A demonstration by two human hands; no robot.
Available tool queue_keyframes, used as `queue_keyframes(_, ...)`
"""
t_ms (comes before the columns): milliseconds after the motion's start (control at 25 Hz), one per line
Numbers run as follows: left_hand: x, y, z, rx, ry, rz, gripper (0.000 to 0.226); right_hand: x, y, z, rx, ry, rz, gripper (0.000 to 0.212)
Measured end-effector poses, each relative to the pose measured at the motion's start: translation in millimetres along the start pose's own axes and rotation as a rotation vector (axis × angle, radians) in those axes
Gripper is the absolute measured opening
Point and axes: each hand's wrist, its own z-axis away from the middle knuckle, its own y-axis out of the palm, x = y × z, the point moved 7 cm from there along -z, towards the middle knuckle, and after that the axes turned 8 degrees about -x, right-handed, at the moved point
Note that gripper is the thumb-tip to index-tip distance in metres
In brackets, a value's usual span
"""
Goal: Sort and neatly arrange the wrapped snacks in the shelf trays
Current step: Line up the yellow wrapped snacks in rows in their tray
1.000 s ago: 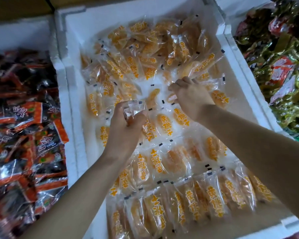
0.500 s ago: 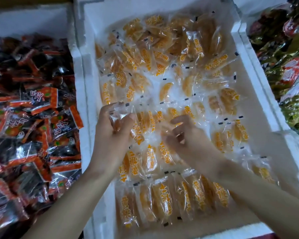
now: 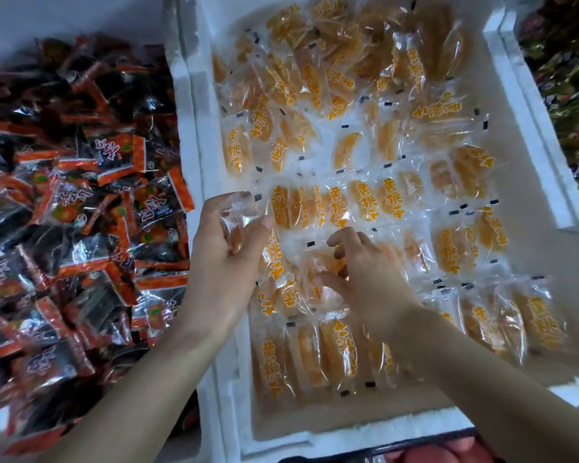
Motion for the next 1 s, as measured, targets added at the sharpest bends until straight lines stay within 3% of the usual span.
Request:
queue_keyframes(80,1.5,3.0,5.6,0.035,-0.023,0.012,0.024,8.7,-13.4,5.1,-0.083,-0.082,-0.013,0.040)
queue_keyframes(160,5.5,9.2,13.0,0.064,-0.055,0.046,0.026,22.4,-25.6,14.6,-0.104,-0.105,-0.254,0.033)
queue_keyframes(240,8.7,17.4,21.1,0.073,-0.080,0.094,0.020,33.5,-26.1,26.2,-0.028,-0.063,-0.496,0.035)
queue_keyframes(360,10.9,28.1,29.9,0.082,-0.077,0.128,0.013,28.4,-25.9,35.4,-0.045,0.040,-0.602,0.041)
queue_keyframes(480,11.2,40.2,36.0,0.130,-0.052,0.089,0.010,21.0,-27.3,40.3,-0.018,0.088,-0.674,0.025)
queue_keyframes(560,12.3,48.2,39.8,0.156,-0.071,0.070,0.007,17.1,-32.4,41.6,-0.003,0.062,-0.624,0.015)
queue_keyframes(640,15.8,48.7,38.5,0.130,-0.079,0.039,0.010,3.9,-42.6,35.7,-0.031,0.058,-0.532,0.022)
queue_keyframes(800,13.5,40.6,32.1,0.091,-0.016,-0.023,0.010,-34.1,-64.0,8.9,-0.201,0.115,-0.125,0.011)
queue_keyframes(1000,25.8,35.4,26.4,0.074,0.011,-0.087,0.014,-37.8,-23.9,-5.1,0.026,0.101,0.089,0.014)
